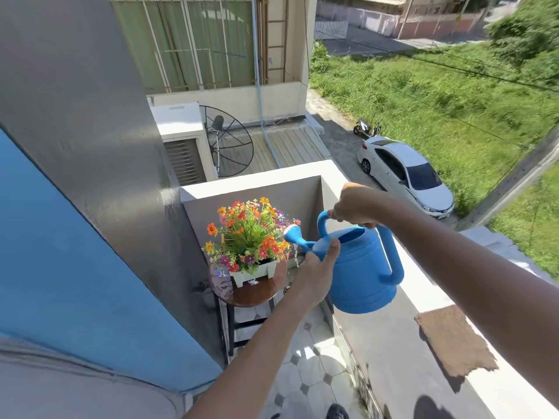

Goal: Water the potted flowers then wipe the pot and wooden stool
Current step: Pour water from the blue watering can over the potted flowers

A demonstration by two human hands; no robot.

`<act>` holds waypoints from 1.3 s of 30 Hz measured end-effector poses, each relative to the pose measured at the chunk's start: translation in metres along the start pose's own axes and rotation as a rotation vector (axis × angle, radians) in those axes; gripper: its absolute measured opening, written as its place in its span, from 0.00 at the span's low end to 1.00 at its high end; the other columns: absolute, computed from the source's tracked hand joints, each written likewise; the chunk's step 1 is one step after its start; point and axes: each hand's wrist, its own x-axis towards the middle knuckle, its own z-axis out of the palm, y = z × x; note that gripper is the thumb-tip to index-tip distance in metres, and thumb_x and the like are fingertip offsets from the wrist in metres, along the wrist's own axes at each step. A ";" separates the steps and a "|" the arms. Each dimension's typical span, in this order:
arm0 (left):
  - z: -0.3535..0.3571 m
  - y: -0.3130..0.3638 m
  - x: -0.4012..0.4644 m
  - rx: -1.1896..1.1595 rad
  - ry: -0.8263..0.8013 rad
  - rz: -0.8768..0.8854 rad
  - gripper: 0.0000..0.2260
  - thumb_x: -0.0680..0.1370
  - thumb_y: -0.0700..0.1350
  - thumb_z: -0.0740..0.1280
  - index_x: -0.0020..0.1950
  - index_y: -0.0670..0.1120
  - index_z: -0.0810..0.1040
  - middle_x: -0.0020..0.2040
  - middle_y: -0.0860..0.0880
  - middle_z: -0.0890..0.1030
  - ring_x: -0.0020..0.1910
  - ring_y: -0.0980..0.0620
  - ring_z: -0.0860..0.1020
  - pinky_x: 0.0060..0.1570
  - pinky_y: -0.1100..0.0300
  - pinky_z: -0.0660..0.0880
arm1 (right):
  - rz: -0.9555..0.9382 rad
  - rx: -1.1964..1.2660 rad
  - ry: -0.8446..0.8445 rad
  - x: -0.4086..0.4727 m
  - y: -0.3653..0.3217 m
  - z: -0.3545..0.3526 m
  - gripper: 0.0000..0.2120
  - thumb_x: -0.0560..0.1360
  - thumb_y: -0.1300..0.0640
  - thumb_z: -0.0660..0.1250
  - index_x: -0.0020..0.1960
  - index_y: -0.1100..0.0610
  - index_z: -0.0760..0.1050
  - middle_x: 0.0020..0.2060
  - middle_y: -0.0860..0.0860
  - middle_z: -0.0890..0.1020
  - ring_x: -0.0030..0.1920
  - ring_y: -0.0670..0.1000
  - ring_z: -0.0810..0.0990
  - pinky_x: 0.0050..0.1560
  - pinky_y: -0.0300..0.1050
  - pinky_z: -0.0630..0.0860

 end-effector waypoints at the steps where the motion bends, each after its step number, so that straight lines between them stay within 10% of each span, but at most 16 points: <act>1: 0.000 -0.002 0.004 -0.017 0.001 -0.009 0.29 0.80 0.65 0.48 0.67 0.45 0.68 0.50 0.53 0.73 0.41 0.63 0.71 0.29 0.74 0.65 | 0.002 0.011 0.001 0.002 0.000 -0.001 0.10 0.77 0.56 0.63 0.41 0.61 0.71 0.29 0.53 0.72 0.26 0.50 0.70 0.24 0.41 0.67; 6: -0.005 -0.008 0.018 -0.067 0.021 -0.008 0.38 0.70 0.77 0.48 0.66 0.51 0.69 0.57 0.52 0.79 0.54 0.56 0.78 0.46 0.60 0.77 | 0.008 0.034 0.026 0.012 -0.007 -0.002 0.12 0.76 0.58 0.63 0.35 0.59 0.68 0.30 0.54 0.73 0.26 0.52 0.72 0.25 0.41 0.67; 12: -0.022 -0.017 0.028 -0.065 0.084 0.001 0.37 0.68 0.80 0.48 0.60 0.55 0.74 0.52 0.51 0.83 0.53 0.51 0.81 0.54 0.41 0.78 | -0.032 0.026 0.022 0.021 -0.025 -0.003 0.15 0.78 0.56 0.62 0.58 0.66 0.74 0.29 0.54 0.74 0.21 0.51 0.74 0.23 0.41 0.67; 23: -0.063 -0.017 0.019 -0.225 0.111 0.054 0.36 0.71 0.76 0.51 0.56 0.47 0.76 0.52 0.37 0.80 0.44 0.47 0.77 0.41 0.52 0.70 | -0.135 0.074 0.021 0.043 -0.063 -0.001 0.09 0.73 0.56 0.65 0.37 0.60 0.71 0.30 0.54 0.75 0.27 0.53 0.73 0.29 0.44 0.73; 32: -0.079 -0.024 0.025 -0.224 0.140 0.054 0.34 0.73 0.74 0.52 0.56 0.47 0.75 0.52 0.38 0.80 0.44 0.46 0.78 0.41 0.53 0.69 | -0.176 -0.084 0.027 0.043 -0.081 0.002 0.13 0.81 0.57 0.60 0.61 0.62 0.74 0.41 0.61 0.83 0.33 0.58 0.83 0.32 0.46 0.77; 39: -0.075 -0.015 0.035 -0.189 0.120 0.087 0.34 0.72 0.75 0.51 0.56 0.48 0.76 0.42 0.46 0.80 0.40 0.53 0.76 0.38 0.56 0.69 | -0.228 -0.204 0.034 0.035 -0.073 -0.011 0.18 0.82 0.61 0.57 0.71 0.54 0.69 0.28 0.50 0.71 0.25 0.47 0.69 0.31 0.35 0.73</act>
